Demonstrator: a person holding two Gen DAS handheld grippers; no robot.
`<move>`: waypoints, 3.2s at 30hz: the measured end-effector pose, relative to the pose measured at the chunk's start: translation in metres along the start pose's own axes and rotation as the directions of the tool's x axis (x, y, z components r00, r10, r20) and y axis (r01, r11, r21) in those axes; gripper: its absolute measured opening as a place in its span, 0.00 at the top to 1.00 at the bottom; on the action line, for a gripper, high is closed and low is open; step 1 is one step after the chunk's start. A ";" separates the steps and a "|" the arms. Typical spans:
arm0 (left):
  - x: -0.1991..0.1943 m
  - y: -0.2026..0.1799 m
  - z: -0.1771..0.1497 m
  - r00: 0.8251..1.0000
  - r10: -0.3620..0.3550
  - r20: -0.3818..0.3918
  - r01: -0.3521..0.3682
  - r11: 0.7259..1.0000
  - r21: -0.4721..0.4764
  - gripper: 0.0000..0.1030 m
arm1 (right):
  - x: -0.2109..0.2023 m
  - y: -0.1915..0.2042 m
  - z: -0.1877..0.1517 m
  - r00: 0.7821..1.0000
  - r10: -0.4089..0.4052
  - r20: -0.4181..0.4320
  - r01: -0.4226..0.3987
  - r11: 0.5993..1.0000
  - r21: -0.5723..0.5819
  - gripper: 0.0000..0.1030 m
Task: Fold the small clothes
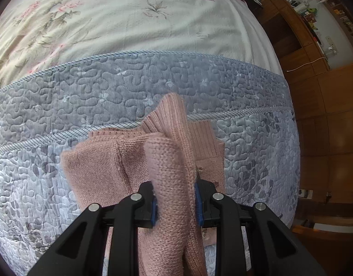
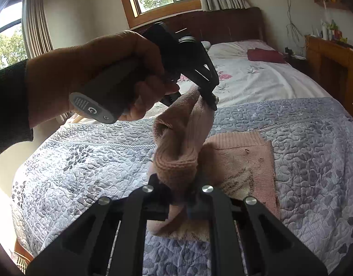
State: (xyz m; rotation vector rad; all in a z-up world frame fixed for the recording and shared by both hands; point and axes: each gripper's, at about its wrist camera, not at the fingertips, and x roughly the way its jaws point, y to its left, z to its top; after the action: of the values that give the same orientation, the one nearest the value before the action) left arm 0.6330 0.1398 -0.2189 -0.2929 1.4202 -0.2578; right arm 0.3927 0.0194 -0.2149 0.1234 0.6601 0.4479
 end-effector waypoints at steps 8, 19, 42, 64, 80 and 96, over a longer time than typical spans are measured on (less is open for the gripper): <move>0.044 -0.037 -0.006 0.995 0.095 0.015 -0.095 0.995 -0.009 0.77 | -0.001 -0.044 -0.022 1.000 0.006 -0.019 -0.003 0.994 0.113 0.91; 0.081 -0.077 -0.024 0.951 0.296 0.088 -0.296 0.955 -0.012 0.77 | 0.000 -0.086 -0.055 0.997 0.055 -0.045 -0.042 0.970 0.239 0.91; 0.060 -0.071 -0.057 0.949 -0.133 0.285 0.136 0.991 0.011 0.46 | 0.018 -0.180 -0.117 0.926 0.377 0.017 -0.291 0.683 0.670 0.41; 0.031 0.036 -0.151 0.912 -0.341 0.229 0.317 0.938 0.139 0.40 | 0.063 -0.203 -0.049 0.833 0.490 -0.259 -0.299 0.791 0.533 0.72; 0.082 0.112 -0.046 0.814 -0.509 0.281 0.542 0.839 -0.047 0.97 | 0.172 -0.256 0.013 0.836 0.473 -0.278 -0.324 0.834 0.446 1.00; 0.046 0.096 -0.082 0.849 -0.440 0.294 0.427 0.897 0.112 0.95 | 0.163 -0.249 0.037 0.810 0.505 -0.297 -0.343 0.820 0.459 0.93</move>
State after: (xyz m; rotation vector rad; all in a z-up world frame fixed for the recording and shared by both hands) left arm 0.5579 0.2095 -0.3055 -0.5971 1.0183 -0.5870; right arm 0.6201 -0.1316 -0.3401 0.5817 1.1427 0.7976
